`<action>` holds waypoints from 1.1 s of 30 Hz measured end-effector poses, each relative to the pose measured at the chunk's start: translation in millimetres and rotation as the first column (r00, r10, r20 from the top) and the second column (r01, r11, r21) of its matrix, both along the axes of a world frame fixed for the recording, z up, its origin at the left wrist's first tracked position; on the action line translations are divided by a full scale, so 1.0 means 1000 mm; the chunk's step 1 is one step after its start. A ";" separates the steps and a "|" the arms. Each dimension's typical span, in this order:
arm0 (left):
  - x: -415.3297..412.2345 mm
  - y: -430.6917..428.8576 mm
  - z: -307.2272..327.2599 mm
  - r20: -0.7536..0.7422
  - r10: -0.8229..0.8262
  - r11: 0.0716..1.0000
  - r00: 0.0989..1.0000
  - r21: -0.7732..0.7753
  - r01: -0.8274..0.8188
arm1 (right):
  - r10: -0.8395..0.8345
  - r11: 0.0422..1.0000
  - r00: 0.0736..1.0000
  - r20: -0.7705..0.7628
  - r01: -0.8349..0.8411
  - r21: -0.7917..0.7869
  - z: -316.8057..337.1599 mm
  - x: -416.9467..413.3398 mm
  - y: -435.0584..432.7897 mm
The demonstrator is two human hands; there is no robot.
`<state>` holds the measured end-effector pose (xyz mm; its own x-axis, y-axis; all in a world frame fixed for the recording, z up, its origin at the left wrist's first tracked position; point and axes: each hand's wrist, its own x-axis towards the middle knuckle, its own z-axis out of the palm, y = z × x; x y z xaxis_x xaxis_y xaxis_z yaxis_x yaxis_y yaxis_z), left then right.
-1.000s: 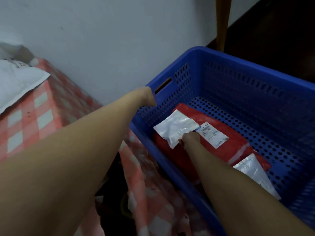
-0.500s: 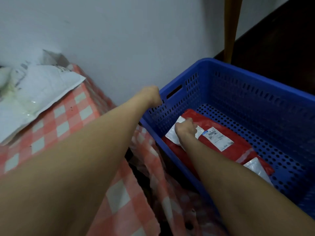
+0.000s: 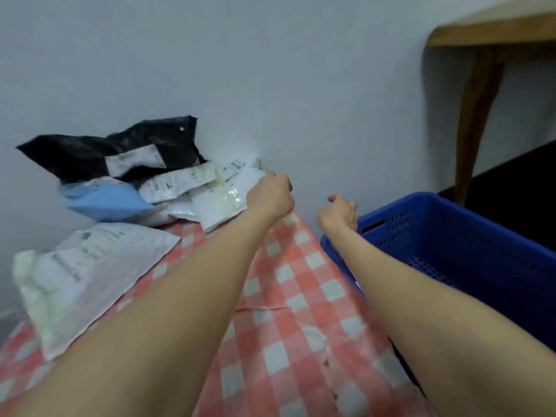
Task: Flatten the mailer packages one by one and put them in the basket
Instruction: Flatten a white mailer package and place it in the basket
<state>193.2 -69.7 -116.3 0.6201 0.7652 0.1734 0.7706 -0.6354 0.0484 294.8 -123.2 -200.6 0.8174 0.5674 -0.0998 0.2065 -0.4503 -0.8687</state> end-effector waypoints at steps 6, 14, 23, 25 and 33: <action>-0.085 -0.008 0.032 0.047 0.115 0.993 0.992 -0.020 -0.114 | 0.129 0.991 0.987 0.099 -0.131 0.016 0.070 -0.069 0.000; -0.179 0.000 0.049 0.069 0.229 0.972 0.971 -0.063 -0.225 | 0.298 0.954 0.946 0.127 -0.298 -0.020 0.099 -0.162 0.016; -0.264 0.044 0.052 0.113 0.423 0.902 0.899 0.039 -0.430 | 0.528 0.849 0.843 0.105 -0.527 -0.036 0.097 -0.236 0.068; -0.278 0.055 0.053 0.114 0.450 0.881 0.886 0.103 -0.461 | 0.542 0.840 0.835 0.092 -0.540 -0.055 0.093 -0.244 0.080; -0.302 0.086 0.029 -0.032 0.526 0.840 0.850 0.172 -0.514 | 0.490 0.872 0.866 0.098 -0.485 -0.069 0.065 -0.246 0.104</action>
